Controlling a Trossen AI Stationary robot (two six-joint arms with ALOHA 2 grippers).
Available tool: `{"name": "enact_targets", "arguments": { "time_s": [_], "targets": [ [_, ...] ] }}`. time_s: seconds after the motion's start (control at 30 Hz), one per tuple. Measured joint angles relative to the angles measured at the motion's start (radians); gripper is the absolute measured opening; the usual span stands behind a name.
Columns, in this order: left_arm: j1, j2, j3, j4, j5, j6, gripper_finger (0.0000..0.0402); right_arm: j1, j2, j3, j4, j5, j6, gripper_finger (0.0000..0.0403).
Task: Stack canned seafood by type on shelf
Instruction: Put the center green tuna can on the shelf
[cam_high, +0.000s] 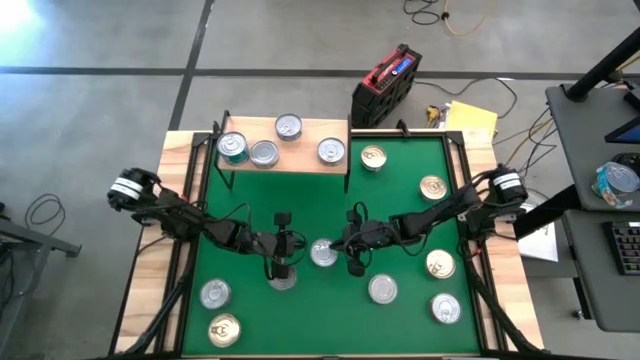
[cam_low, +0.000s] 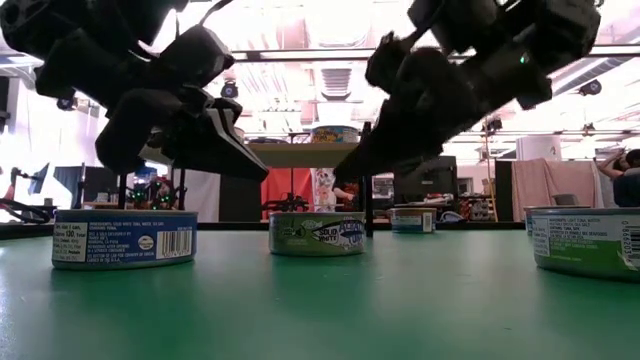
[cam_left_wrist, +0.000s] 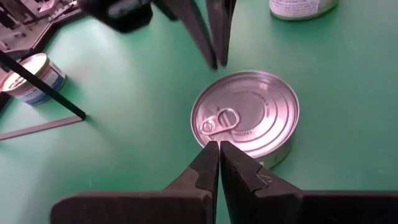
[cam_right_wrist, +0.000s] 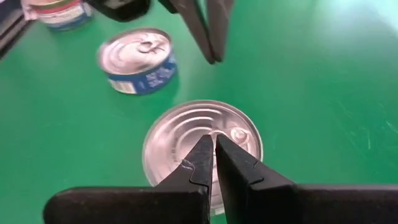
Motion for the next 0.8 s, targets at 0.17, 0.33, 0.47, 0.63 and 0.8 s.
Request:
{"name": "enact_targets", "arguments": {
  "time_s": [0.17, 0.33, 0.47, 0.63, 0.8],
  "targets": [
    [0.000, 0.011, 0.019, -0.001, 0.029, 0.000, 0.0000, -0.006, -0.003, 0.002, 0.011, 0.008, 0.072, 0.0012],
    [0.000, 0.065, 0.062, 0.000, 0.053, 0.002, 0.0000, -0.021, -0.033, 0.002, -0.053, 0.004, 0.230, 0.0012],
    [-0.001, 0.108, 0.093, -0.005, 0.078, 0.006, 0.0000, -0.035, -0.057, 0.002, -0.218, -0.027, 0.415, 0.0012],
    [-0.002, 0.134, 0.109, -0.016, 0.078, 0.003, 0.0000, -0.044, -0.076, 0.000, -0.346, -0.105, 0.587, 0.0012],
    [-0.010, 0.139, 0.117, -0.027, 0.077, 0.000, 0.0000, -0.045, -0.079, -0.003, -0.342, -0.168, 0.683, 0.0012]
  ]
}}
